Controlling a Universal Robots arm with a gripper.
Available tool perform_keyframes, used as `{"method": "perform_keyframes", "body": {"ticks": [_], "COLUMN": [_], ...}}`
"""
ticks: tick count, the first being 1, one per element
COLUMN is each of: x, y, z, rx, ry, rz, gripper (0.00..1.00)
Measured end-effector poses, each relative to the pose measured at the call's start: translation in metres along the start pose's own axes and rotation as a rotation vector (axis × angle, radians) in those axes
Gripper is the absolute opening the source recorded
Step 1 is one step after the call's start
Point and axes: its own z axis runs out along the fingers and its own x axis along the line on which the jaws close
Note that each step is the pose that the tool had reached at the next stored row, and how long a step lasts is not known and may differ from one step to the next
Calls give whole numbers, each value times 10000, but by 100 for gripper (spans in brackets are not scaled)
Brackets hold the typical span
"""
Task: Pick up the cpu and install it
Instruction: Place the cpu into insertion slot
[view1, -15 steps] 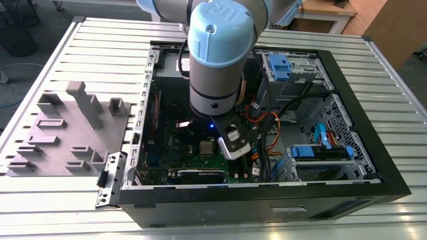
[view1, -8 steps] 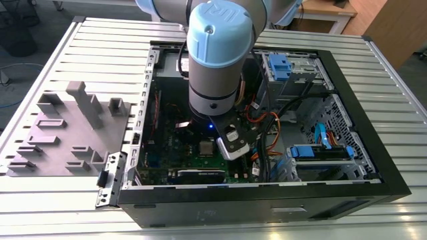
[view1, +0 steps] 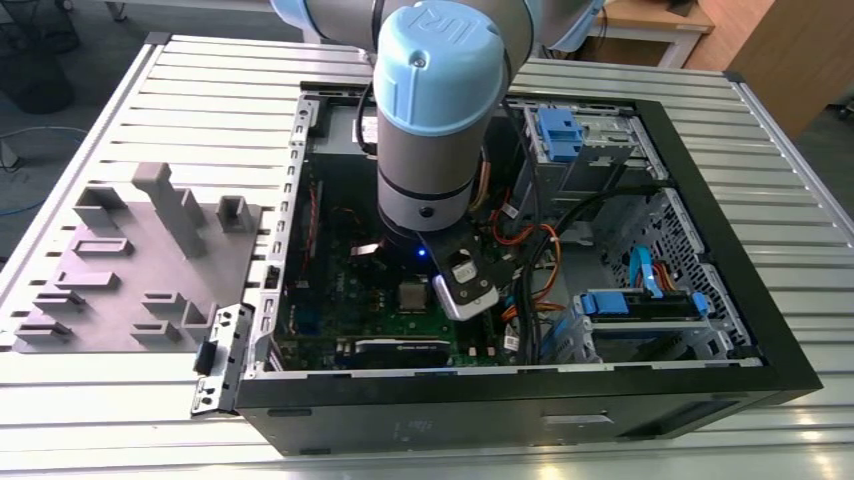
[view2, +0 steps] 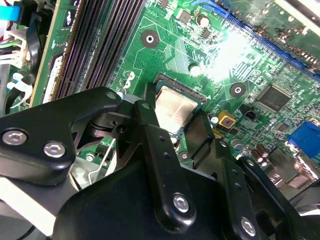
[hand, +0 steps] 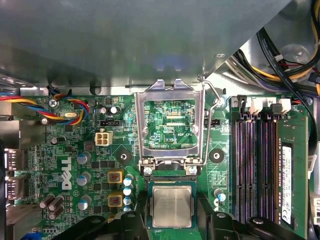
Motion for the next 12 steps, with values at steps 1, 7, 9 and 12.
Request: {"method": "perform_keyframes", "body": {"ticks": [1,7,9,12], "x": [0,1,1,1], "y": [0,0,1,1], "z": [0,2,4,5], "rx": [0,-1,-4,-6], "ry": [0,-1,-2,-2], "rz": [0,0,1,1], "gripper": [47,47,48,54]}}
